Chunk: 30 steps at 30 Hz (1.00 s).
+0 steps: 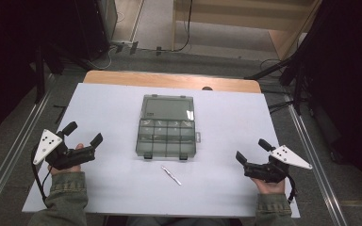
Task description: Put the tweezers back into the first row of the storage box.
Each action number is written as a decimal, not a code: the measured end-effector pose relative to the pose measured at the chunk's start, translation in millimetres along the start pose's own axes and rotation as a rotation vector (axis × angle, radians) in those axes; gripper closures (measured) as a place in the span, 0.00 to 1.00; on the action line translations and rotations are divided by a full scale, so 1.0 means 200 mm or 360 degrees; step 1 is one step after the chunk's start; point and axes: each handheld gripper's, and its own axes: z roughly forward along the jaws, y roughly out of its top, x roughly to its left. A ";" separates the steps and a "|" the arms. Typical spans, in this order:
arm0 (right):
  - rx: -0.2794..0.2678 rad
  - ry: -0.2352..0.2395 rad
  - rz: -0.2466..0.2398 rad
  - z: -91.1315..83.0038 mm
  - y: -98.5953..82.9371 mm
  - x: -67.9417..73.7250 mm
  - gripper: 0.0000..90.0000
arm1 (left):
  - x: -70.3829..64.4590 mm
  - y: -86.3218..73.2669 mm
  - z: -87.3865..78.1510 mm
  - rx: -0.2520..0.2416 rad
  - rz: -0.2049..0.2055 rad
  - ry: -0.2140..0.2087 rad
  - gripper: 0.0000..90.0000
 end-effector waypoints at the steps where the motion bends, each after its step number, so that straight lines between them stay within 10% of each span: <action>1: 0.0000 0.0000 0.0002 0.00 0.00 0.00 0.00 | 0.00 0.00 0.00 0.0000 -0.0001 0.0000 0.00; 30: 0.0086 0.0035 -0.0026 0.04 0.01 0.03 0.00 | 0.00 0.00 0.00 0.0006 -0.0018 -0.0002 0.00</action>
